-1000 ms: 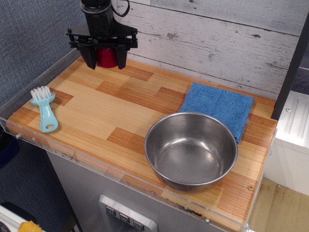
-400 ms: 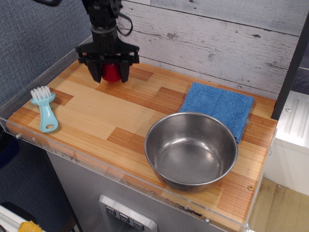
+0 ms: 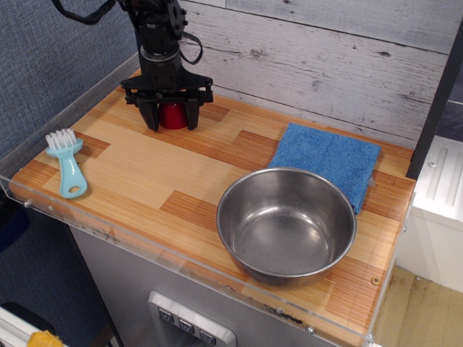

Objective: Move red vegetable to upper left corner

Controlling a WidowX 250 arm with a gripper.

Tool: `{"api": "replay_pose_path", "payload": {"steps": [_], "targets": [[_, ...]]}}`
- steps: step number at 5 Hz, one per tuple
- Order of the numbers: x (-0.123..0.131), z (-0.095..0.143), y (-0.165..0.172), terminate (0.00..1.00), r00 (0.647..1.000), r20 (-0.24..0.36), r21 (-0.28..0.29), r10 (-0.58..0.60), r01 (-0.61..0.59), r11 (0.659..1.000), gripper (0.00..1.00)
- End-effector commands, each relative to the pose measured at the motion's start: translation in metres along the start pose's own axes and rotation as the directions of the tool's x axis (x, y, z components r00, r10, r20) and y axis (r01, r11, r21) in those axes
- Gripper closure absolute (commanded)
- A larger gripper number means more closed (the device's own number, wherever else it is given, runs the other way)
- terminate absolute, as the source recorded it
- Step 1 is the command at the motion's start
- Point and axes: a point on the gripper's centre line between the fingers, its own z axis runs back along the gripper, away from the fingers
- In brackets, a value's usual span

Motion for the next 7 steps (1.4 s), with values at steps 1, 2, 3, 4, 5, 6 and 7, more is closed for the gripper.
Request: {"api": "replay_pose_path", "payload": {"steps": [1,2,3,4,5,6,7], "targets": [[-0.001,0.013,0.011,0.00,0.997,0.020,-0.036,0.077,-0.076,0.996,0.00],[-0.001,0.018,0.011,0.00,0.997,0.021,-0.034,0.070,-0.069,0.997,0.00],[-0.001,0.026,0.015,0.00,0.996,0.035,-0.035,0.085,-0.084,0.996,0.00],[0.001,0.039,0.014,0.00,0.993,0.052,-0.058,0.104,-0.101,0.993,0.00],[0.006,0.066,0.011,0.00,0.992,0.094,-0.071,0.090,-0.083,0.994,0.00],[0.004,0.089,0.012,0.00,0.988,0.124,-0.088,0.087,-0.076,0.993,0.00],[0.000,0.112,0.010,0.00,0.985,0.152,-0.129,0.080,-0.060,0.990,0.00]]}}
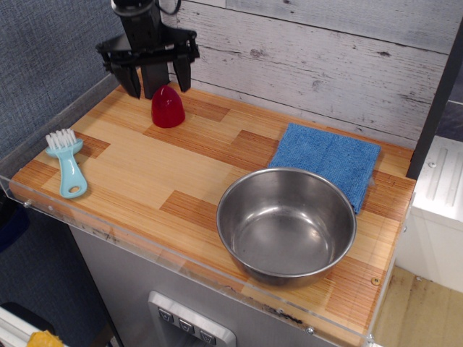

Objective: Move red vegetable to upper left corner

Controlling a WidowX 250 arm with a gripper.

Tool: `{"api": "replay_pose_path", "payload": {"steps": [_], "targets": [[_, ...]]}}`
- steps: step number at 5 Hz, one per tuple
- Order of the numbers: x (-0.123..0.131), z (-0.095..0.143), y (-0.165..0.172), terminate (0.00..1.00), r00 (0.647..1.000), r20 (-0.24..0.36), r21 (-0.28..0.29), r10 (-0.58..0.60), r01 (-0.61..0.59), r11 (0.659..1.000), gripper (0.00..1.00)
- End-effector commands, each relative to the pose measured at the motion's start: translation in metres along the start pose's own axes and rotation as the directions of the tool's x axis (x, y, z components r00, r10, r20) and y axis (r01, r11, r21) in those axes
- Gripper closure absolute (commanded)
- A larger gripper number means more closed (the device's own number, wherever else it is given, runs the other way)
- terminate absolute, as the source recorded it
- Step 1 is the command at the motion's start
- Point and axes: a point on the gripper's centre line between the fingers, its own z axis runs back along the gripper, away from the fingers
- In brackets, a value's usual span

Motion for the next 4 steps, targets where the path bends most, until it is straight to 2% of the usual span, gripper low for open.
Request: {"api": "replay_pose_path", "payload": {"steps": [1,2,3,4], "targets": [[-0.002,0.077,0.000,0.00,0.990,0.139,-0.068,-0.008,0.018,0.998,0.00],[-0.009,0.101,0.000,0.00,0.989,0.147,-0.091,-0.014,0.027,0.995,0.00],[-0.009,0.101,0.000,0.00,0.989,0.147,-0.091,-0.014,0.027,0.995,0.00],[-0.009,0.101,0.000,1.00,0.989,0.147,-0.091,-0.014,0.027,0.995,0.00]]}}
